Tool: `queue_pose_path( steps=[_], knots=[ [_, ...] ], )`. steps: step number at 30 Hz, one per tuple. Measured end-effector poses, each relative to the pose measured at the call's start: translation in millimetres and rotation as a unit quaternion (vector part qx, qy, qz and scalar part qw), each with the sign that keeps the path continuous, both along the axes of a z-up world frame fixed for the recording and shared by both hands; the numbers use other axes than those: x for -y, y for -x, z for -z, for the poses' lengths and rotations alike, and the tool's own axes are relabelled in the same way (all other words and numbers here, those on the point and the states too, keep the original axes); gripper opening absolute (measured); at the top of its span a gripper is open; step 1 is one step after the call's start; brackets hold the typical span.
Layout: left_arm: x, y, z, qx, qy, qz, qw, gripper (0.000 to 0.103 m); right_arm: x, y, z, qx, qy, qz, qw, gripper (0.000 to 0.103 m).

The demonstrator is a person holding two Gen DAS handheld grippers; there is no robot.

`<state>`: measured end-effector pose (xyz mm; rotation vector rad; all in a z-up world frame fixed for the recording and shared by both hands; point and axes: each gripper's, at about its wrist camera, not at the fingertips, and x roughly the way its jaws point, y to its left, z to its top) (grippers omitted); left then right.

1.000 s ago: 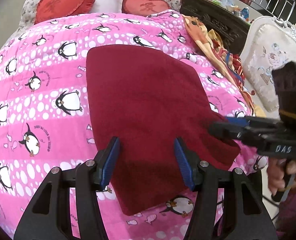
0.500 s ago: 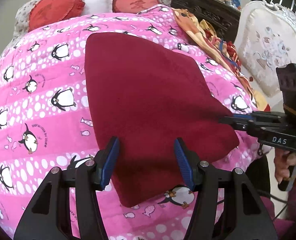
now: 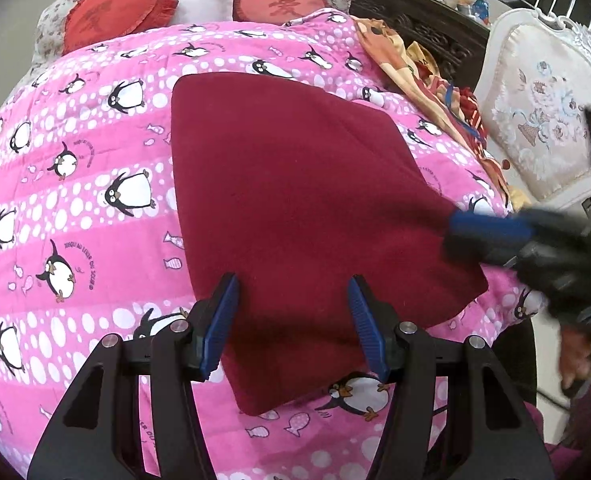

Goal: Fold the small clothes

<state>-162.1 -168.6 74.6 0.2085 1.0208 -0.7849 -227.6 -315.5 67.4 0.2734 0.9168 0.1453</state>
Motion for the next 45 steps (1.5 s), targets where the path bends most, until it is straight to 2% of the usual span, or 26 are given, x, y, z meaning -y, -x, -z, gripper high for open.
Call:
queue_pose_path(
  steps=[3,5,10,14,16,18,20,22,23,27,30,33,36,37,39,42,45],
  knots=[
    [1.3,0.4,0.7,-0.004,0.004,0.001,1.0,0.057,4.1,3.0,25.8,-0.027,0.0,0.004,1.0,0.024],
    [4.3,1.4,1.5,0.0,0.0,0.001,1.0,0.057,4.1,5.7,35.0,-0.027,0.003,0.005,1.0,0.024],
    [6.7,2.9,1.1,0.009,-0.006,-0.008,0.9999,0.058,5.4,7.4,29.8,-0.026,0.001,0.006,1.0,0.024],
    [4.0,4.1,-4.1,0.019,-0.011,-0.017,0.9996,0.058,5.4,11.7,9.5,-0.011,-0.008,0.007,1.0,0.026],
    [1.1,3.0,-7.6,0.022,-0.008,-0.023,0.9995,0.058,5.5,14.1,-2.7,0.008,-0.005,0.014,1.0,0.031],
    [-5.2,-0.6,-13.1,0.023,0.009,-0.034,0.9991,0.058,10.6,15.6,-12.6,0.031,-0.006,0.037,0.999,0.056],
    [-12.4,-7.9,-15.2,0.011,0.028,-0.047,0.9984,0.059,19.6,13.9,-13.4,0.042,-0.022,0.067,0.997,0.068],
    [-19.5,-19.3,-12.7,-0.019,0.048,-0.063,0.9967,0.074,32.0,5.7,-6.8,0.039,-0.054,0.089,0.994,0.068],
    [-24.5,-27.6,-9.0,-0.043,0.063,-0.076,0.9942,0.076,37.7,-0.5,-0.2,0.031,-0.074,0.095,0.992,0.07],
    [-29.7,-47.9,1.1,-0.091,0.094,-0.099,0.9864,0.076,53.6,-31.6,34.2,-0.023,-0.13,0.111,0.985,0.071],
    [-24.6,-61.6,14.3,-0.126,0.11,-0.099,0.9809,0.076,56.6,-46.5,49.8,-0.028,-0.15,0.109,0.982,0.074],
    [-16.9,-72.0,30.3,-0.149,0.109,-0.103,0.9774,0.076,57.8,-54.6,57.9,-0.023,-0.162,0.109,0.981,0.075],
    [-9.5,-79.4,45.4,-0.178,0.121,-0.102,0.9713,0.076,55.3,-61.3,62.8,-0.025,-0.165,0.097,0.981,0.075],
    [-8.9,-80.2,46.4,-0.181,0.127,-0.103,0.9698,0.076,53.7,-62.8,62.8,-0.026,-0.161,0.092,0.982,0.072],
    [-6.3,-79.4,44.4,-0.177,0.129,-0.098,0.9706,0.075,48.7,-62.5,57.7,-0.024,-0.144,0.085,0.986,0.057],
    [-8.6,-75.0,30.5,-0.161,0.129,-0.081,0.9751,0.065,36.2,-58.2,35.7,-0.002,-0.144,0.056,0.988,0.041],
    [-22.1,-74.4,3.2,-0.145,0.148,-0.069,0.9758,0.064,15.2,-58.5,10.1,0.022,-0.133,0.02,0.991,0.04]
  ],
)
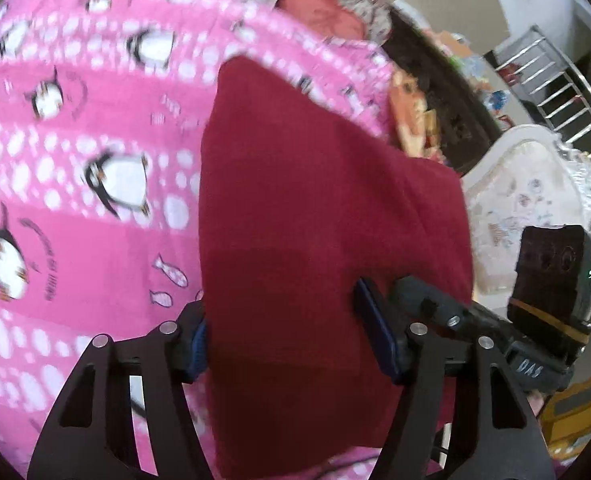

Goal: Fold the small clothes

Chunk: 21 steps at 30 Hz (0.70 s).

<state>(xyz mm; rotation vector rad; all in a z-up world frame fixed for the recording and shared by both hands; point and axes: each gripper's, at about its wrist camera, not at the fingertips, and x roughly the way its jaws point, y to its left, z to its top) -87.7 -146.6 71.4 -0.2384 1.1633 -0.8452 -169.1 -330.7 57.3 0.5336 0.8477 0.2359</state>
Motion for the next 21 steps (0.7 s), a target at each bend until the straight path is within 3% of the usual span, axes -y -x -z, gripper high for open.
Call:
queue_pose_path(
  steps=[6,10,13,16,19,21],
  knots=[
    [-39.4,2.0,-42.0,0.053,0.003,-0.008,0.9985,0.058,-42.1,-13.4,-19.8,0.031,-0.002,-0.041,0.999,0.039],
    [-51.3,3.6,-43.1,0.07,-0.018,-0.018,0.9972,0.059,-46.0,-20.5,-14.3,0.03,-0.009,-0.033,0.999,0.038],
    [-54.1,0.3,-27.8,0.051,-0.017,-0.026,0.9982,0.059,-33.0,-15.9,-8.3,0.013,-0.007,-0.017,1.0,0.038],
    [-55.0,-7.8,-9.4,0.014,0.0,-0.043,0.999,0.067,-13.0,-5.1,2.3,-0.01,0.017,0.003,1.0,0.039],
    [-49.5,-12.6,2.5,0.006,-0.005,-0.053,0.9986,0.069,4.4,6.2,14.2,-0.031,0.053,0.032,0.998,0.051],
    [-43.1,-15.2,9.5,-0.005,-0.001,-0.045,0.999,0.073,12.6,14.7,19.0,-0.028,0.065,0.048,0.996,0.064]
  ],
)
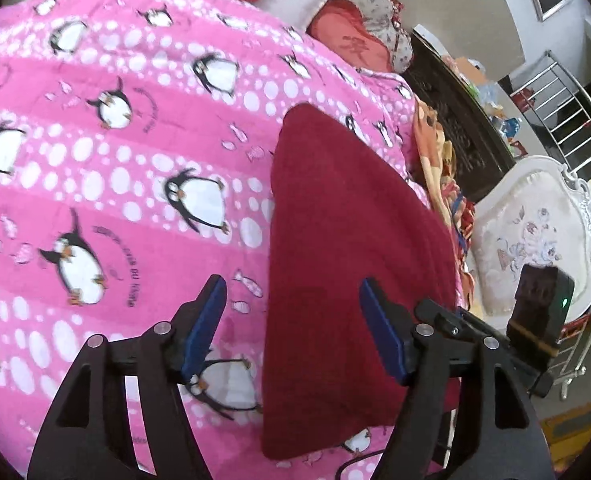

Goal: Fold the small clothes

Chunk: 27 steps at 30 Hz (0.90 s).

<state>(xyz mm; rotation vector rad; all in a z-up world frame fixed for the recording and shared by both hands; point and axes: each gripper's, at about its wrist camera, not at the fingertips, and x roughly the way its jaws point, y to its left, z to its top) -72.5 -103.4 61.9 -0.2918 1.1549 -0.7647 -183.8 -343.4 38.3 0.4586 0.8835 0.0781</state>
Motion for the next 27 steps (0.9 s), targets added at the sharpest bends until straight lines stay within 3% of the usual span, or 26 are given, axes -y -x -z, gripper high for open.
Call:
queue_pose_path(
  steps=[3,5,10,13,15,16,18,20,21,23,27],
  knots=[
    [11.7,-5.2,8.7,-0.013,0.015,0.01,0.9998,0.078,6.9,8.7,6.0,0.014,0.012,0.016,1.0,0.078],
    [21.0,-9.5,16.8,-0.028,0.017,0.017,0.9993,0.078,9.4,7.2,8.6,0.01,0.008,0.018,1.0,0.079],
    [48.7,-14.8,38.1,-0.054,0.005,0.046,0.9975,0.078,24.9,-1.1,28.5,-0.002,-0.059,0.026,0.998,0.085],
    [60.6,-13.0,38.6,-0.034,-0.003,0.06,0.9976,0.083,29.4,-10.2,42.2,-0.008,-0.113,0.01,0.993,0.085],
    [66.5,-12.1,36.7,-0.027,-0.013,0.076,0.9966,0.083,32.2,-14.8,50.9,-0.01,-0.15,0.004,0.989,0.076],
    [68.9,-10.3,35.4,-0.021,-0.018,0.086,0.9959,0.082,31.8,-14.5,49.6,-0.007,-0.146,0.005,0.989,0.073],
    [69.8,-6.8,30.9,-0.009,-0.022,0.095,0.9952,0.073,25.9,-11.8,39.0,0.003,-0.135,-0.012,0.991,0.054],
    [62.2,-7.2,25.9,-0.015,-0.004,0.092,0.9957,0.062,21.2,-8.8,26.0,0.013,-0.14,-0.022,0.99,0.047],
    [56.0,-9.0,21.7,-0.024,0.01,0.087,0.9959,0.056,18.1,-8.3,19.9,0.017,-0.14,-0.028,0.99,0.046],
    [43.1,-11.2,10.9,-0.034,0.031,0.078,0.9959,0.054,9.7,-8.5,5.7,0.027,-0.143,-0.041,0.988,0.044],
    [10.7,-8.0,-21.5,0.002,0.024,0.063,0.9977,0.054,-13.3,-15.0,-14.4,0.047,-0.169,-0.075,0.982,0.044]
  ],
)
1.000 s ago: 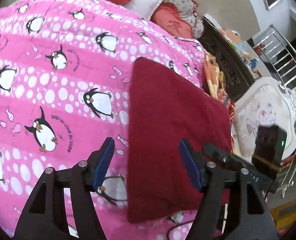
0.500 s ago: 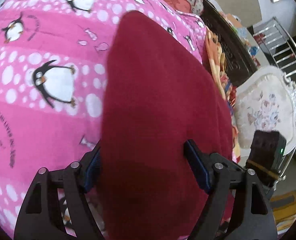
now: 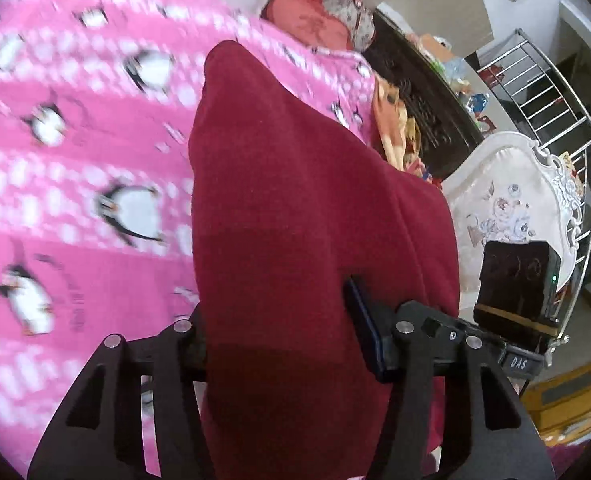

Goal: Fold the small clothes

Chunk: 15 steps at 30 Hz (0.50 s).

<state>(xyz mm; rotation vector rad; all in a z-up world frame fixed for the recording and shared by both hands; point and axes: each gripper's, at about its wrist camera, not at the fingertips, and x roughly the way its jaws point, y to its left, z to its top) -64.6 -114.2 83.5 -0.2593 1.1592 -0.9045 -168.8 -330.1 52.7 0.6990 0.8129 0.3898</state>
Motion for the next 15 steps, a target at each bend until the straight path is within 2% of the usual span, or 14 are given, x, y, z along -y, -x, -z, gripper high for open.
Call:
queue_pose_path(
  steps=[2,5,7,10,12,15],
  knots=[
    [-19.3,0.5,-9.2,0.013,-0.015,-0.012,0.9997,0.054,-16.6,-6.7,-3.9,0.007,-0.001,-0.017,1.0,0.044],
    [-42.1,-1.6,-3.4,0.018,-0.041,-0.035,0.9984,0.054,-43.6,-23.1,2.9,-0.001,0.003,-0.04,0.999,0.044],
    [-55.4,-6.0,13.4,0.003,-0.059,-0.059,0.9965,0.054,-60.8,-35.4,12.5,-0.01,0.02,-0.053,0.998,0.045],
    [-60.5,-10.7,45.3,-0.019,-0.086,-0.079,0.993,0.054,-80.8,-48.4,37.8,-0.047,0.071,-0.055,0.995,0.05],
    [-63.9,-10.3,60.6,-0.03,-0.082,-0.086,0.9924,0.057,-81.0,-49.0,48.0,-0.058,0.088,-0.049,0.993,0.057],
    [-62.3,-6.6,57.3,-0.017,-0.081,-0.087,0.9928,0.061,-75.7,-43.3,42.2,-0.056,0.096,-0.048,0.993,0.059]
  ],
)
